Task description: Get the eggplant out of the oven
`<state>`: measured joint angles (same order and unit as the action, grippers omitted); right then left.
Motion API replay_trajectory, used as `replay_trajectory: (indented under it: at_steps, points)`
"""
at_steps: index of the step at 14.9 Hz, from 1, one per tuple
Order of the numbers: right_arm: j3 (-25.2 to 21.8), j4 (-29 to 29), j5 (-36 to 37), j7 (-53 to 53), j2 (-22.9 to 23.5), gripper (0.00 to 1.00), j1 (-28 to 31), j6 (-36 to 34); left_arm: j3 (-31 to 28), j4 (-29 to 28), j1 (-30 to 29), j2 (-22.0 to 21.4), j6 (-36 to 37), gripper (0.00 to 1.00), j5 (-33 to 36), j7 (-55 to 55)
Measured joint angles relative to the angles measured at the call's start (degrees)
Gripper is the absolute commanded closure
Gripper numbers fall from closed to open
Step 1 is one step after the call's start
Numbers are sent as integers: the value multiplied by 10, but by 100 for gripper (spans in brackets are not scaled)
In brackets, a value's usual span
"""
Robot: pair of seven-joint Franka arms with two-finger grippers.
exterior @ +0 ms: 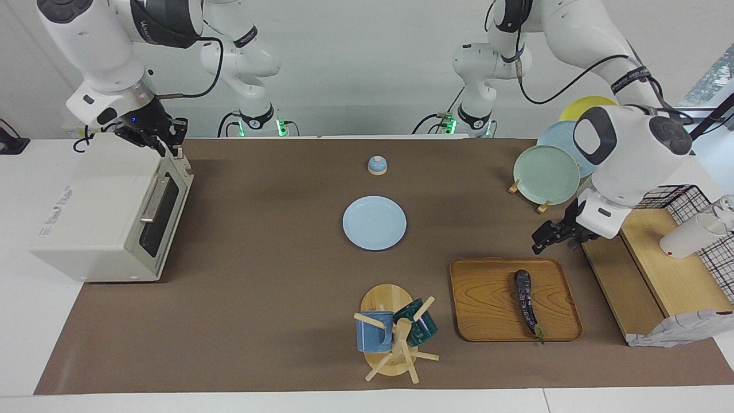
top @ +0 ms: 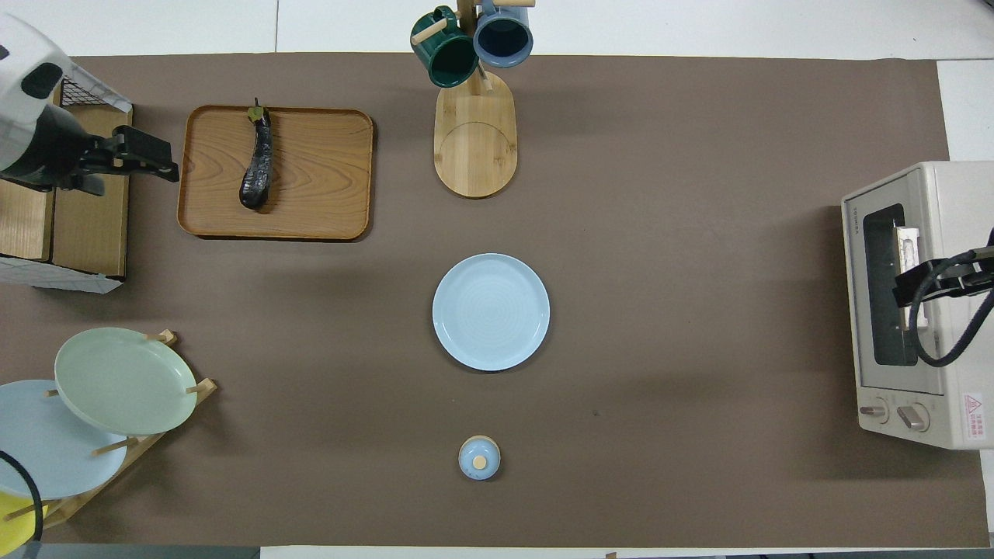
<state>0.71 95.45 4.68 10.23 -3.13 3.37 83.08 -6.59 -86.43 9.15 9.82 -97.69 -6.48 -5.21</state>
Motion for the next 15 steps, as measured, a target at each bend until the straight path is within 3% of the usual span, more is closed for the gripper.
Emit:
replay_trajectory:
  at_steps: [6, 12, 15]
  points:
    - [-3, -12, 0, -9, 18, 0, -21, -7, 1, -4, 1, -64, 99, 0, 4, -1]
    - [-30, -45, 0, -12, 35, 0, -33, -29, 10, -77, 1, -92, 81, 0, 18, -1]
    - [-32, -45, 0, -21, 27, 0, -49, -34, 62, -85, -37, -100, 84, 0, 27, -3]
